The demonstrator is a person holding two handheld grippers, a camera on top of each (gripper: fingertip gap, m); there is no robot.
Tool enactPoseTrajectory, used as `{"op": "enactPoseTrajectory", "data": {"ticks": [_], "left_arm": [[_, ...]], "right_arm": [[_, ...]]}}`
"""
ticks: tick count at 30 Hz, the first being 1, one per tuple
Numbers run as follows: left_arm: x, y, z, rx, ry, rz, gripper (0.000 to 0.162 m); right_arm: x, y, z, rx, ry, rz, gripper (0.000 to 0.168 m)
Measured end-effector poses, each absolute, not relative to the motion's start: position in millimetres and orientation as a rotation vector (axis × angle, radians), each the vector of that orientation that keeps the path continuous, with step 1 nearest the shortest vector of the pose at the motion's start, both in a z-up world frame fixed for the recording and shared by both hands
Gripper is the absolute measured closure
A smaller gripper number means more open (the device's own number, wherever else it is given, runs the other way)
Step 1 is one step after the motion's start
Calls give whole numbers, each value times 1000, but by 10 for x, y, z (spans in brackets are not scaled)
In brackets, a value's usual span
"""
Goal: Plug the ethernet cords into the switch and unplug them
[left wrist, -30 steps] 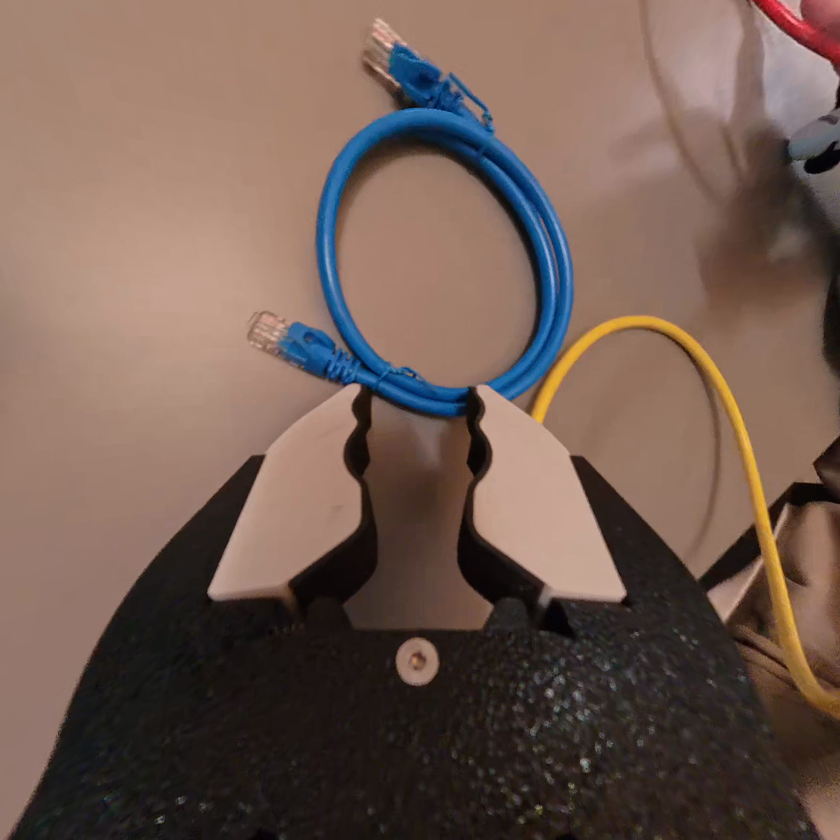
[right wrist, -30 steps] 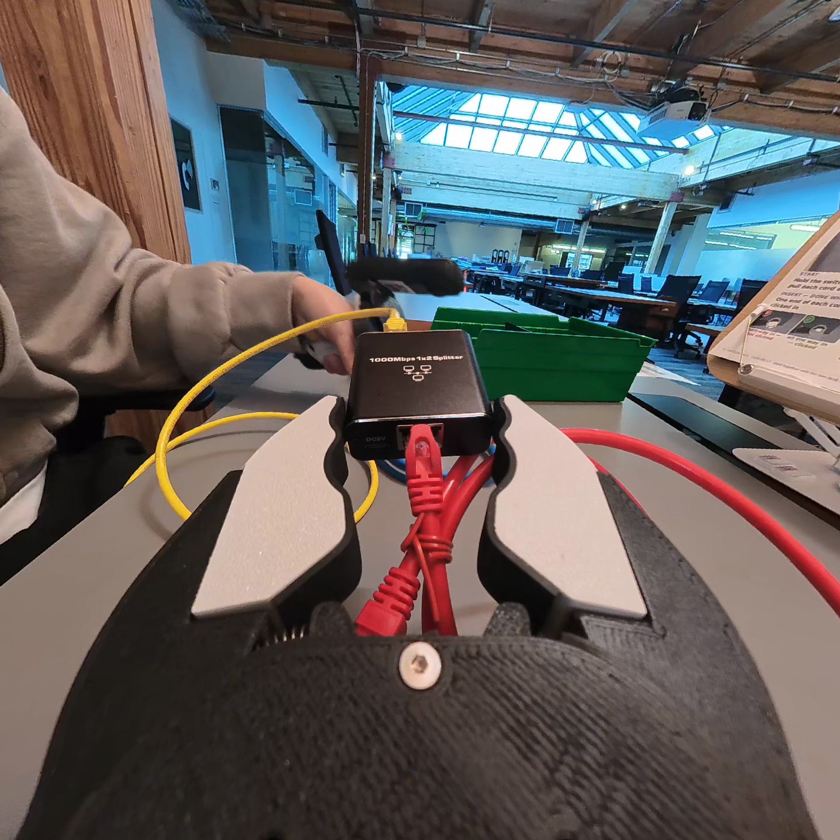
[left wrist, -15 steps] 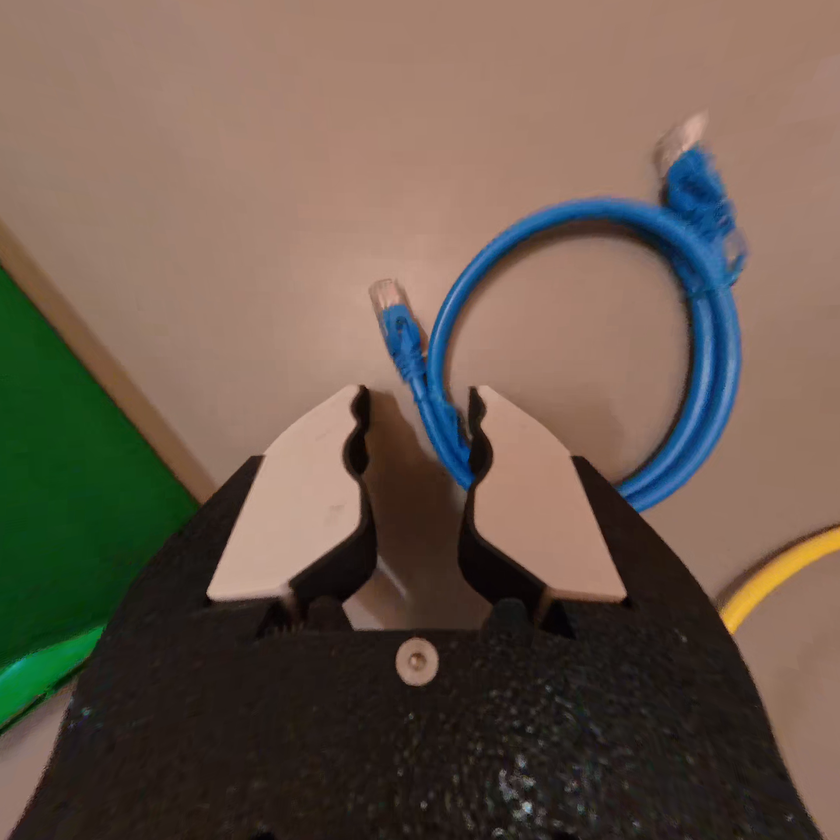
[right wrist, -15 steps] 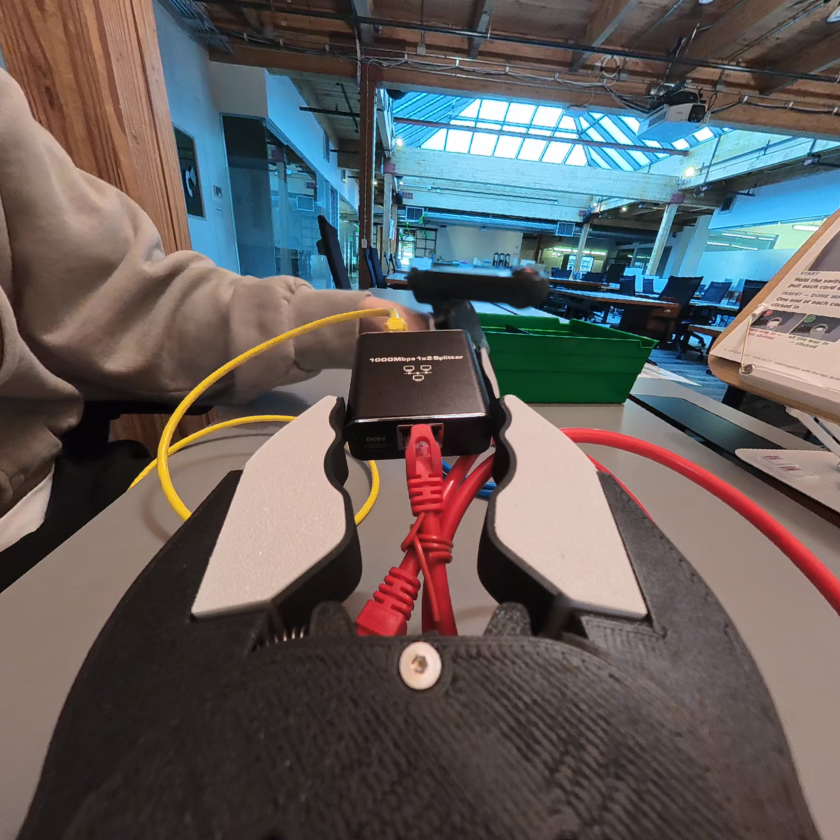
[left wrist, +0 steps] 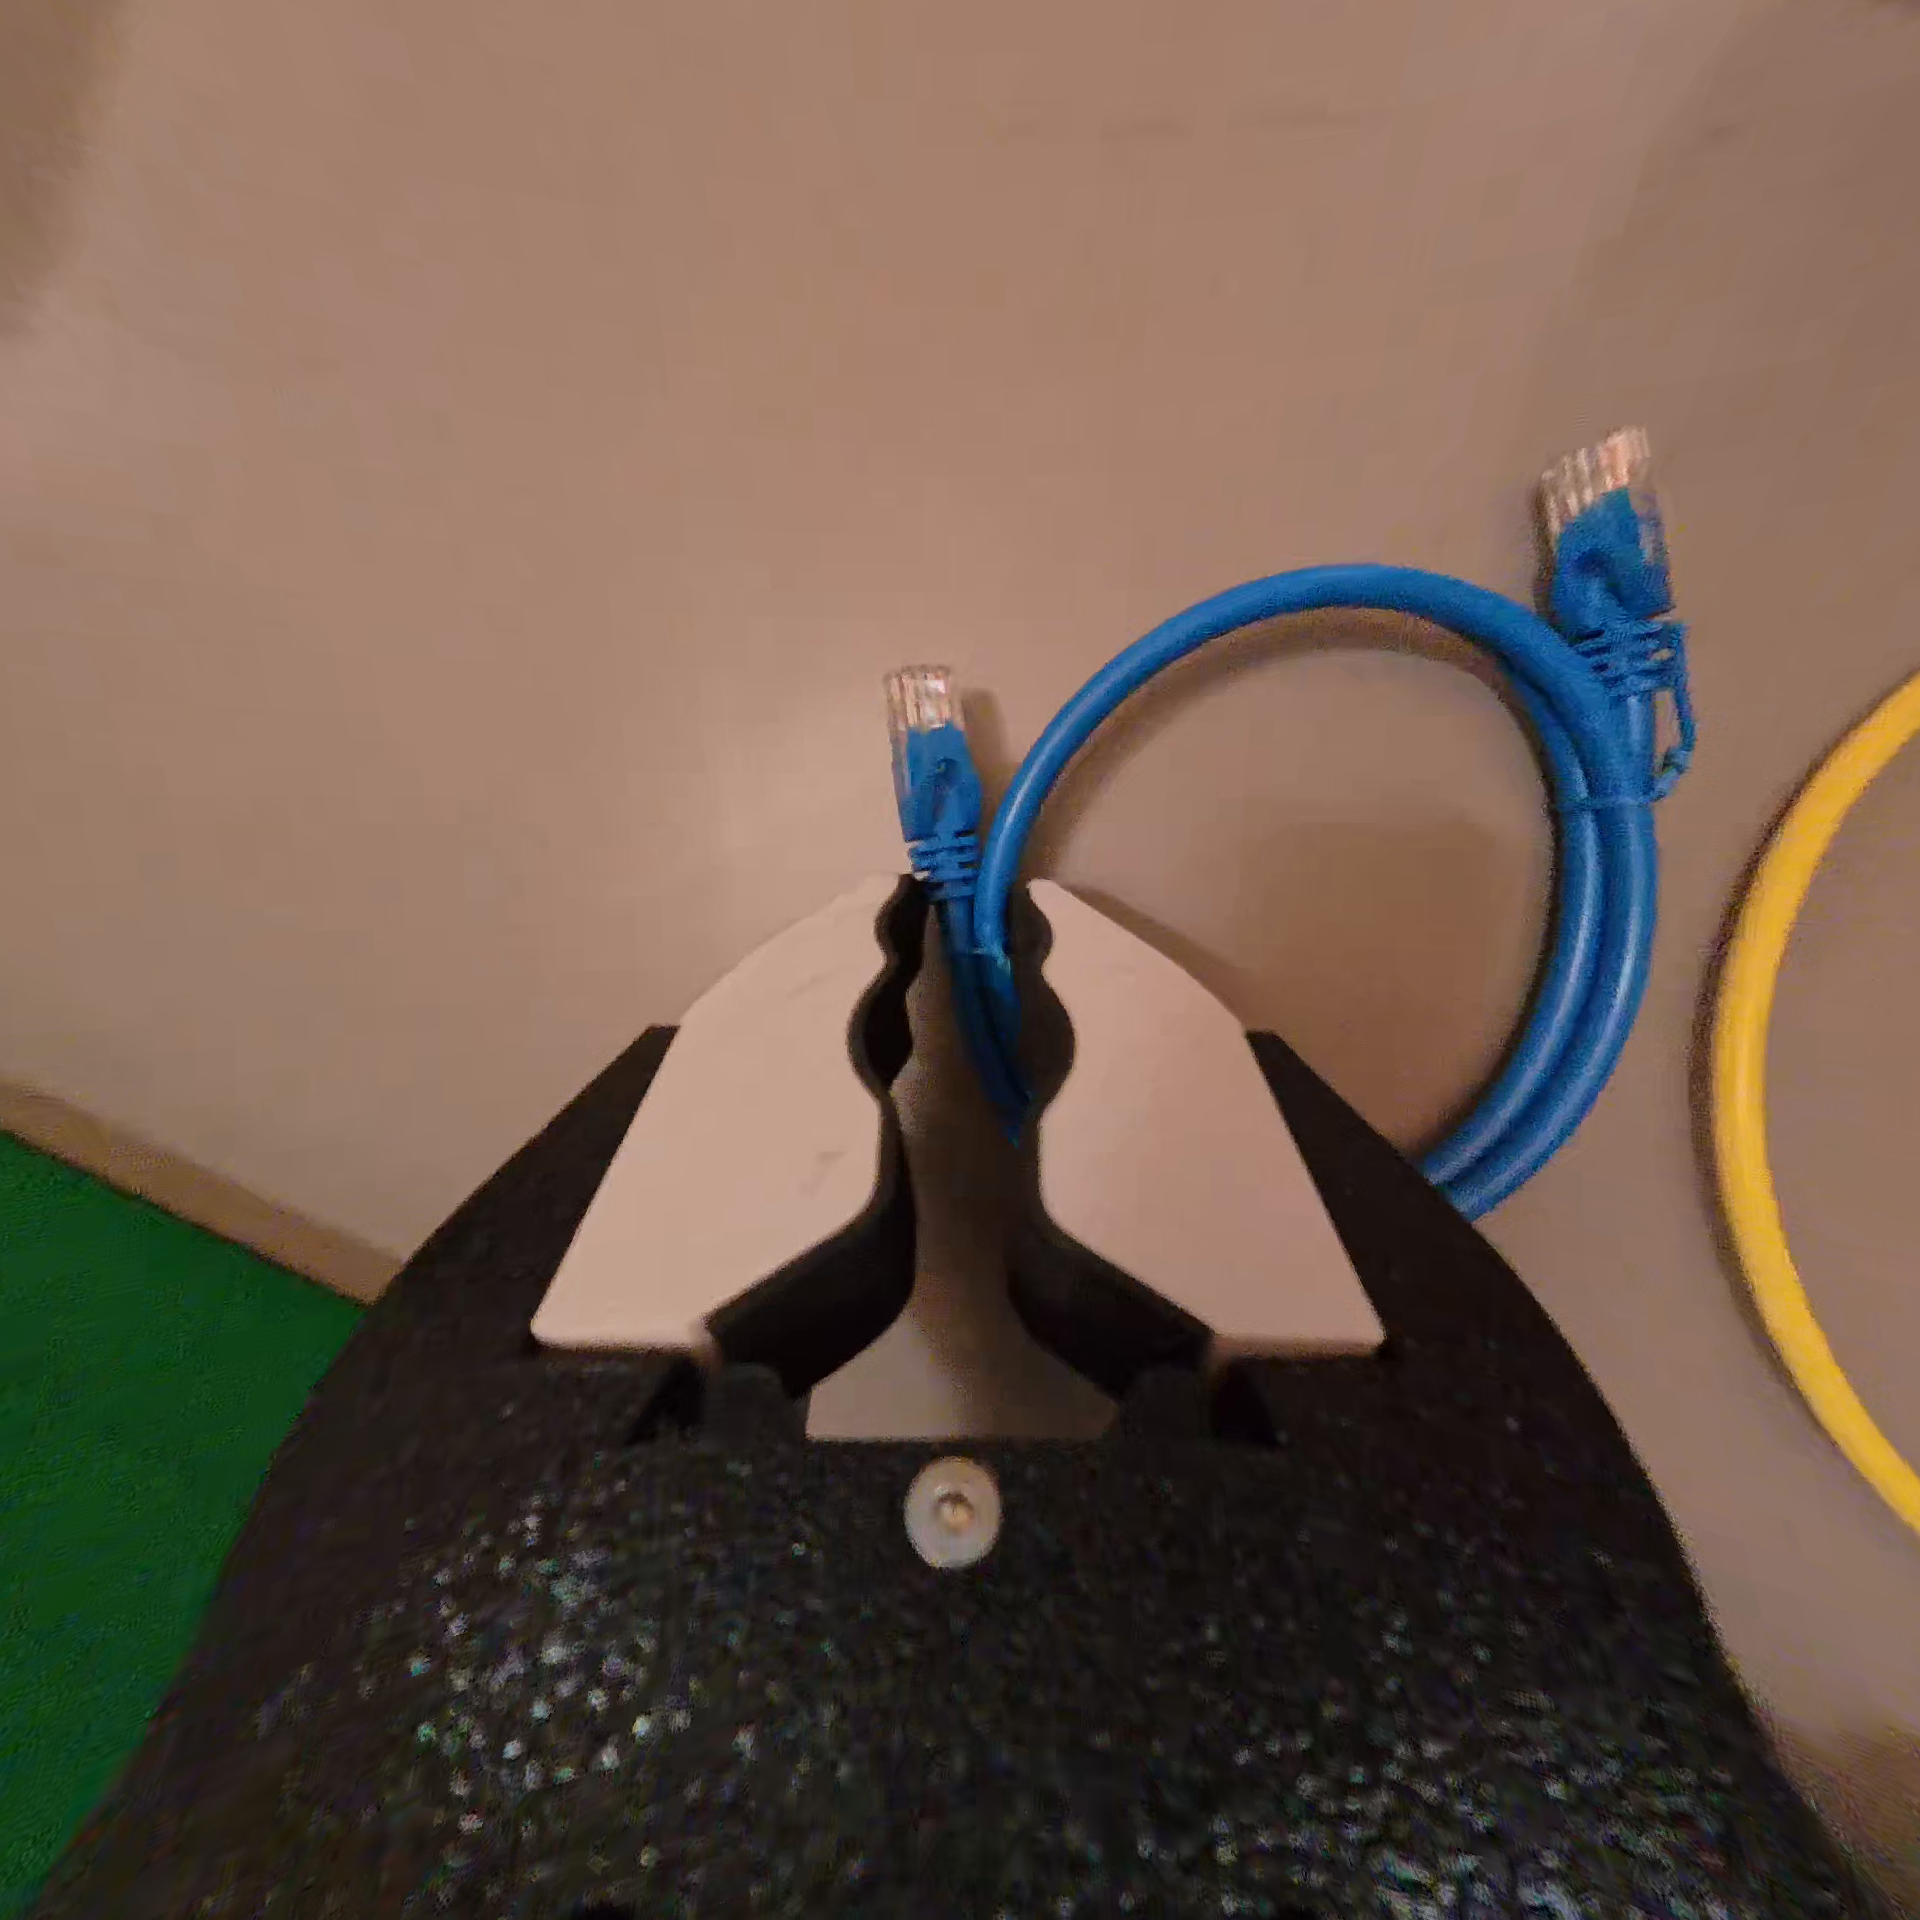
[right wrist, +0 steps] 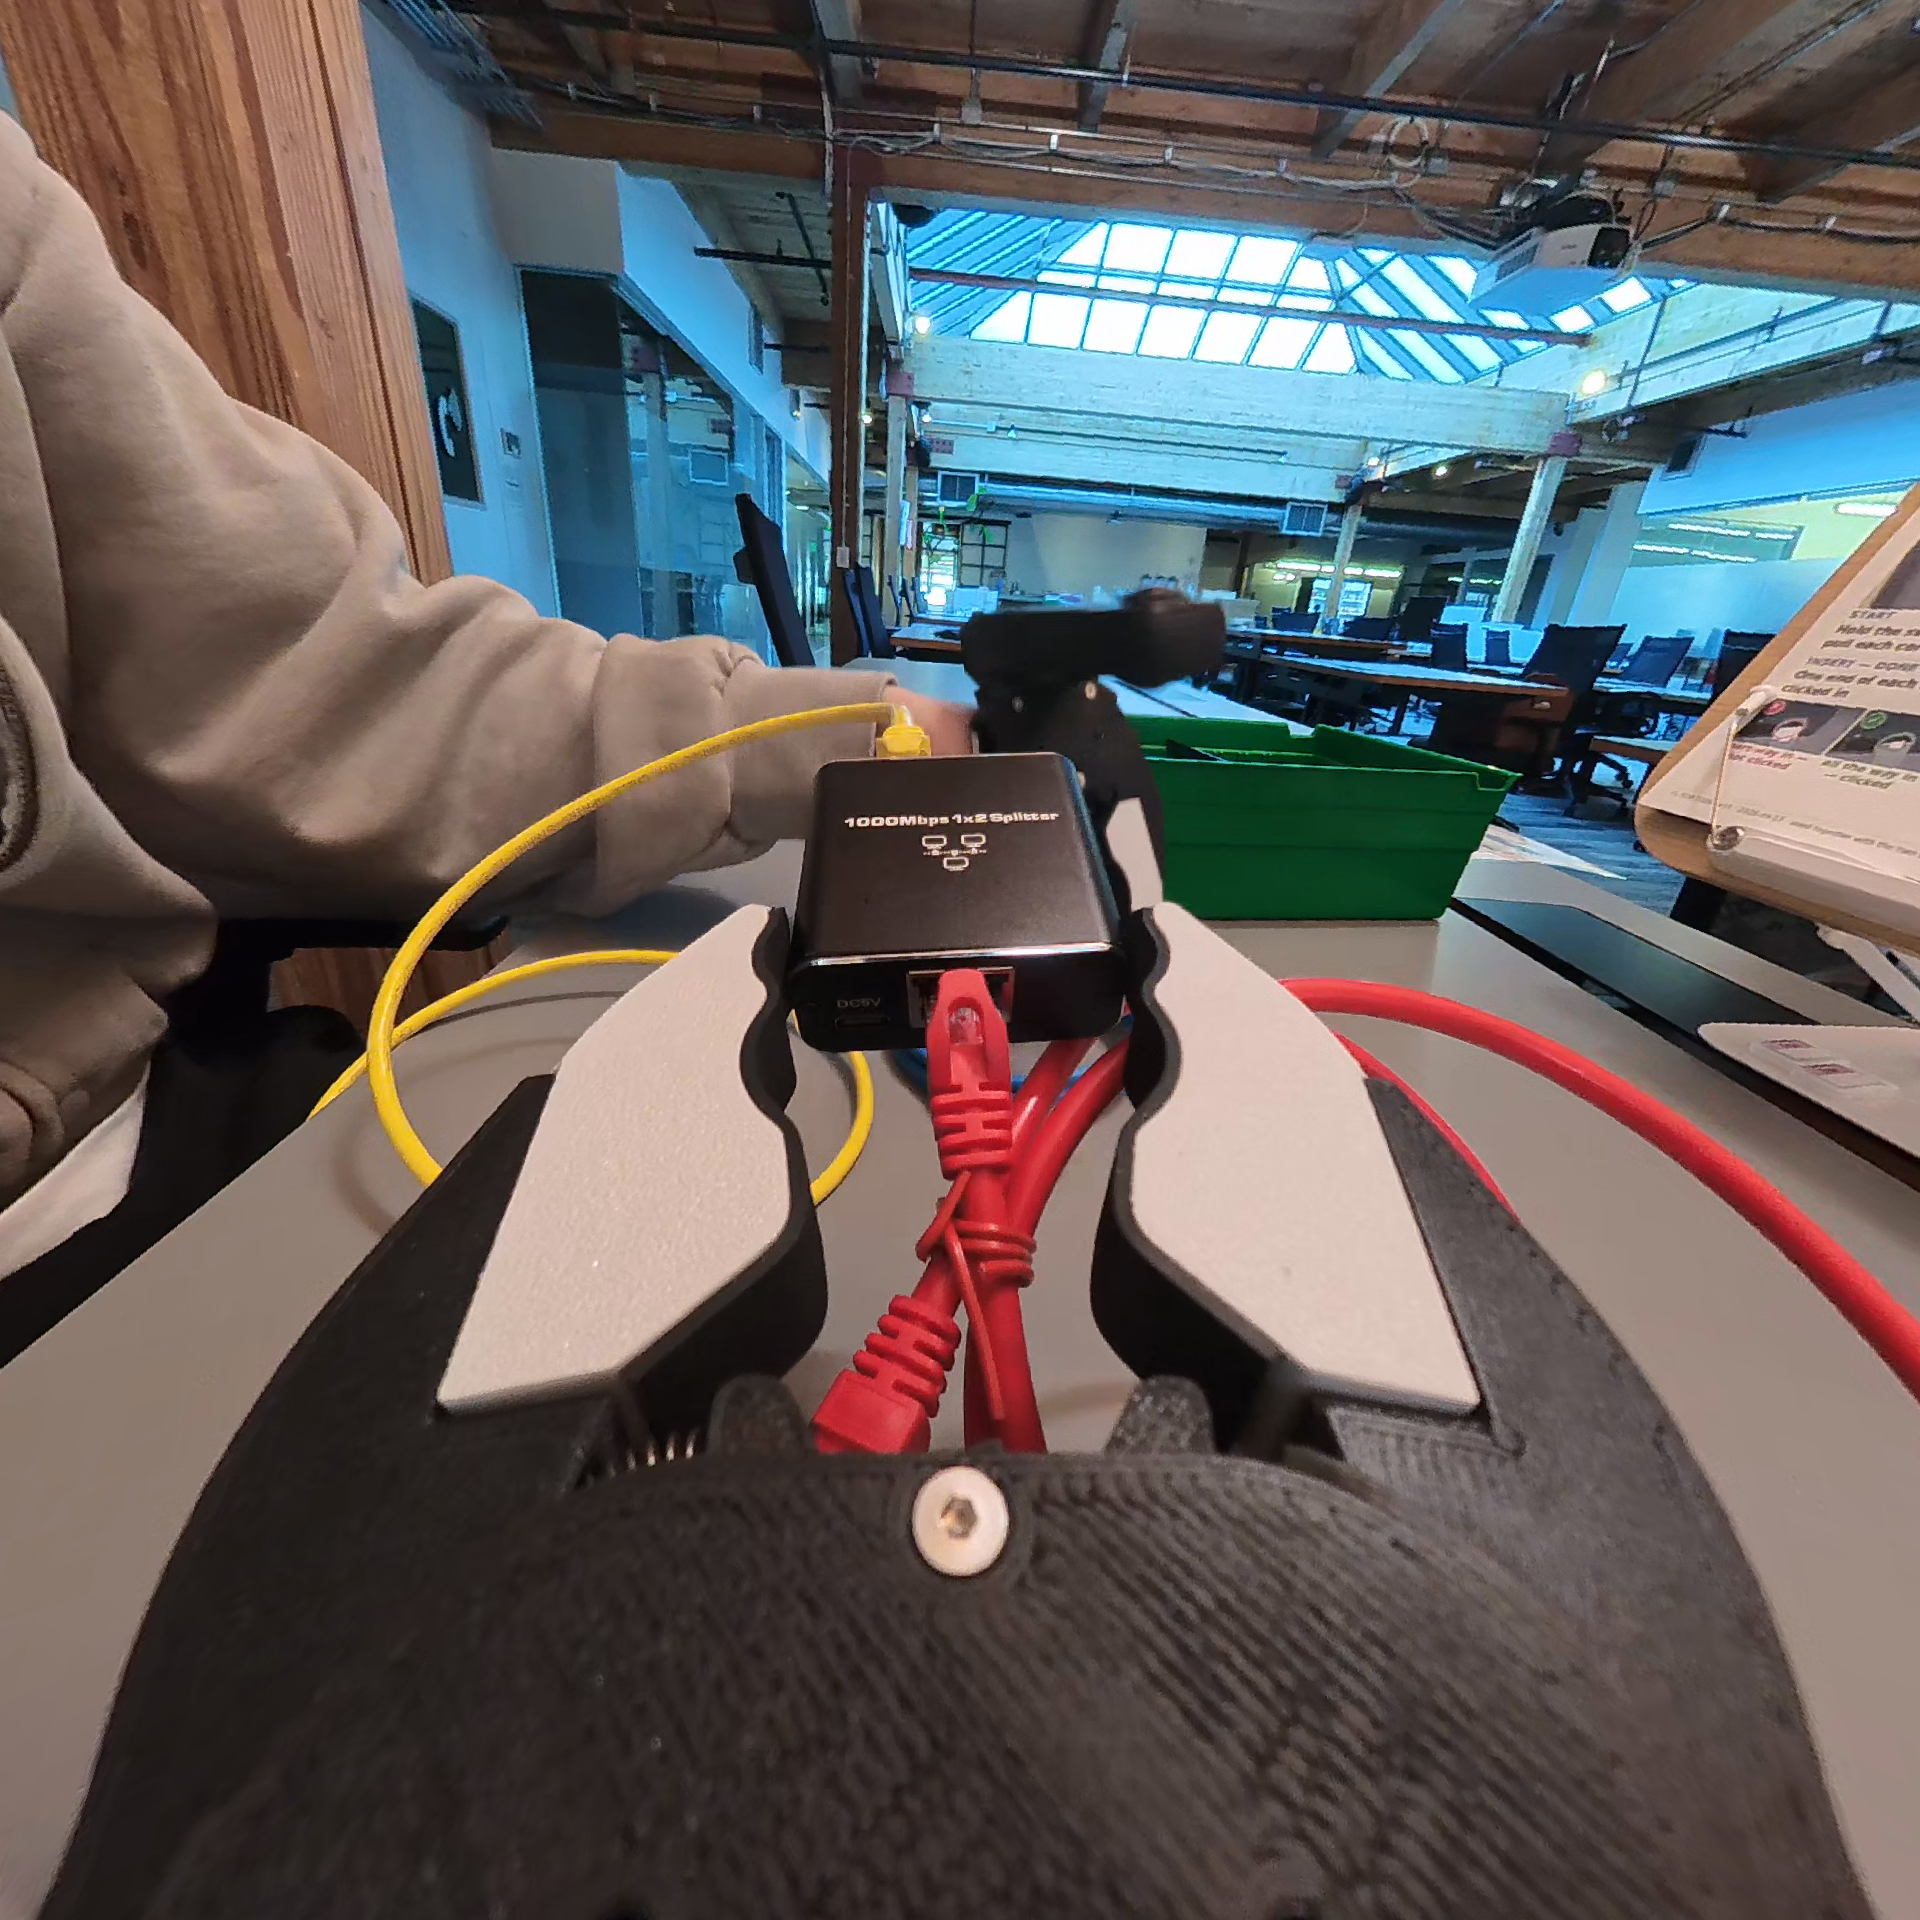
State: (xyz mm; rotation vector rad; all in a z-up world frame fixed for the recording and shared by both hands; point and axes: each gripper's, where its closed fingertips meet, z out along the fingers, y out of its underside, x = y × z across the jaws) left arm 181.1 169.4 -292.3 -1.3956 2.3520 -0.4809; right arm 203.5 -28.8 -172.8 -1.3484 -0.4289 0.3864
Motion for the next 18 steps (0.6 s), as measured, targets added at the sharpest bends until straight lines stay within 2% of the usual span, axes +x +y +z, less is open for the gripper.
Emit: {"op": "enactPoseTrajectory", "data": {"ticks": [10, 18], "left_arm": [[1669, 1157, -2119, -775, 2550, -678, 147], [1601, 595, -1938, -518, 2747, -603, 147]], "right_arm": [[1964, -278, -1768, -1373, -478, 386, 105], [1911, -178, -1877, -1462, -503, 330, 106]]}}
